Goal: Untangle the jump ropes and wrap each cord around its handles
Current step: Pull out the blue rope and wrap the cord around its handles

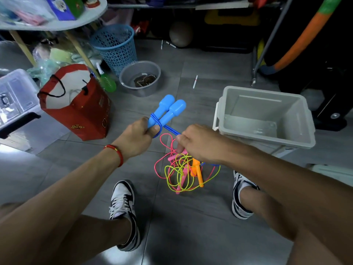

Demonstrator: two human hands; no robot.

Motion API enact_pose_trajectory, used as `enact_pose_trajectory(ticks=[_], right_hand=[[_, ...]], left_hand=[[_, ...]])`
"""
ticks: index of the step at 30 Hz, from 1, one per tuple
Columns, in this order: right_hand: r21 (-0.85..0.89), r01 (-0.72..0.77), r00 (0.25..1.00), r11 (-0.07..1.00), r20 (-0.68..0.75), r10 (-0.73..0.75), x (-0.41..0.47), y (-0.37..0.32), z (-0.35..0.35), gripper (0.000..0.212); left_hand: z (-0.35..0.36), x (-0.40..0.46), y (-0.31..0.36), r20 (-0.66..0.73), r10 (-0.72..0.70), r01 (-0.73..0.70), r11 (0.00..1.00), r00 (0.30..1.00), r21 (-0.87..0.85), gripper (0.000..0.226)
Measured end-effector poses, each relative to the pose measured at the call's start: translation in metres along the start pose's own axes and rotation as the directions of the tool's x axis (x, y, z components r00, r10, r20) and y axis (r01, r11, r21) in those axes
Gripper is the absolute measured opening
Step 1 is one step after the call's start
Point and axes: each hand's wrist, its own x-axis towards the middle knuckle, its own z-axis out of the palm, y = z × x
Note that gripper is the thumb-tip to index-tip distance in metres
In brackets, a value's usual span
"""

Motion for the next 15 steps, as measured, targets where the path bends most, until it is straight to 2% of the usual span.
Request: enact_pose_trajectory(ticks=[3,6,8,10,13,15], right_hand=[[-0.041,-0.03,0.999,0.999,-0.025,0.029,-0.008,-0.003,0.004,0.034],[-0.025,-0.041,0.998,0.999,-0.038,0.04,-0.013,-0.002,0.001,0.027],[-0.106,-0.034,0.998,0.994,-0.059,0.028,-0.016,0.001,0.001,0.016],[-0.22,-0.016,0.997,0.975,-0.082,-0.003,-0.021,0.003,0.004,0.013],[-0.359,0.145,0.982,0.922,-0.062,-0.179,-0.027,0.004,-0.002,0.021],[-0.474,0.27,0.948,0.838,-0.023,-0.318,-0.028,0.004,-0.015,0.02]], left_hand=[[0.002,0.001,0.002,-0.01,0.004,-0.004,1.0,1.0,0.004,0.026],[0.005,-0.001,0.008,-0.089,0.08,-0.073,0.994,0.993,0.084,0.025],[0.006,-0.001,0.009,-0.094,0.103,-0.092,0.989,0.99,0.115,0.024],[0.008,-0.001,0.006,-0.072,0.085,-0.072,0.984,0.994,0.162,0.02],[0.012,-0.002,0.0,-0.026,0.081,-0.072,0.963,0.996,0.259,0.018],[0.017,-0.006,0.001,0.111,0.121,-0.152,0.928,0.986,0.339,0.019]])
